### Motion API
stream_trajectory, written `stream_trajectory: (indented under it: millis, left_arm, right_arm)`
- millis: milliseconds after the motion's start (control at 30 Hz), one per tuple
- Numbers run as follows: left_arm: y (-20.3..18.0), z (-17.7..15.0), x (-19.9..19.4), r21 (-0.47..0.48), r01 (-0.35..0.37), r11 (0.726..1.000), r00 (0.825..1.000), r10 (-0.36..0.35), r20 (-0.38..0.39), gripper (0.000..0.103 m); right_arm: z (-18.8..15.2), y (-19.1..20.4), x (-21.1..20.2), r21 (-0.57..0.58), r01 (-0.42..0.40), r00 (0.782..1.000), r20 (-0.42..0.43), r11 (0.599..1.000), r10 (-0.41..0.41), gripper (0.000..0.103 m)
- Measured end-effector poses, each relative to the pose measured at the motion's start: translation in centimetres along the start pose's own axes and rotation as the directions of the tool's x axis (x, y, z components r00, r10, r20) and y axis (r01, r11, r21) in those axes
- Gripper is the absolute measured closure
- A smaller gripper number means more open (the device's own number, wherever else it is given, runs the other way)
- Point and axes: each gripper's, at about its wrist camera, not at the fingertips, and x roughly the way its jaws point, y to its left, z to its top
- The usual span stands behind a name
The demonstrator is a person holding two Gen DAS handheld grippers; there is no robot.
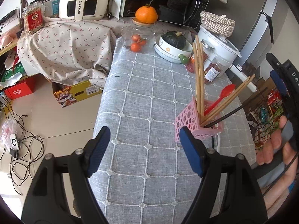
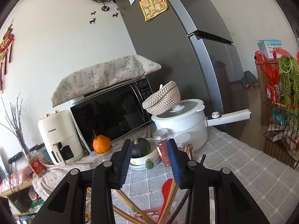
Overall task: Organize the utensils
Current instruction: 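Grasp and lift the black chopstick with the left gripper while the right gripper approaches the white spoon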
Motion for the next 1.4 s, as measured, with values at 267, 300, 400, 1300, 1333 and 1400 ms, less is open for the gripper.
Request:
stream_trajectory:
  millis: [267, 300, 400, 1300, 1333, 1400]
  left_arm:
    - [-2.8, -1.0, 1.3, 0.018, 0.071, 0.997, 0.992, -0.068, -0.11, 0.021]
    - [-3.2, -1.2, 1.6, 0.026, 0.072, 0.997, 0.99, -0.068, -0.124, 0.021]
    - [-4.5, -1.7, 2.5, 0.048, 0.069, 0.996, 0.985, -0.06, -0.164, 0.02]
    - [-8.7, -3.9, 5.7, 0.092, 0.138, 0.986, 0.952, -0.107, -0.286, 0.021]
    - [-8.8, -4.0, 5.7, 0.096, 0.137, 0.986, 0.953, -0.105, -0.285, 0.023]
    - [-9.0, -4.2, 5.7, 0.107, 0.141, 0.984, 0.952, -0.106, -0.286, 0.027]
  right_arm:
    - [3.4, -4.8, -0.8, -0.109, 0.082, 0.986, -0.138, 0.991, -0.097, 0.038]
    - [3.5, -5.9, -0.9, -0.111, 0.096, 0.981, -0.159, 0.989, -0.113, 0.037]
    - [3.1, -8.7, -0.8, -0.114, 0.125, 0.96, -0.235, 0.986, -0.149, 0.033]
    - [-12.3, -13.6, 14.1, -0.149, 0.02, 0.44, -0.887, 0.989, -0.142, 0.041]
    - [-12.3, -13.5, 14.2, -0.167, 0.02, 0.451, -0.879, 0.986, -0.158, 0.046]
    - [-12.3, -13.0, 14.4, -0.194, -0.005, 0.465, -0.869, 0.981, -0.17, 0.064]
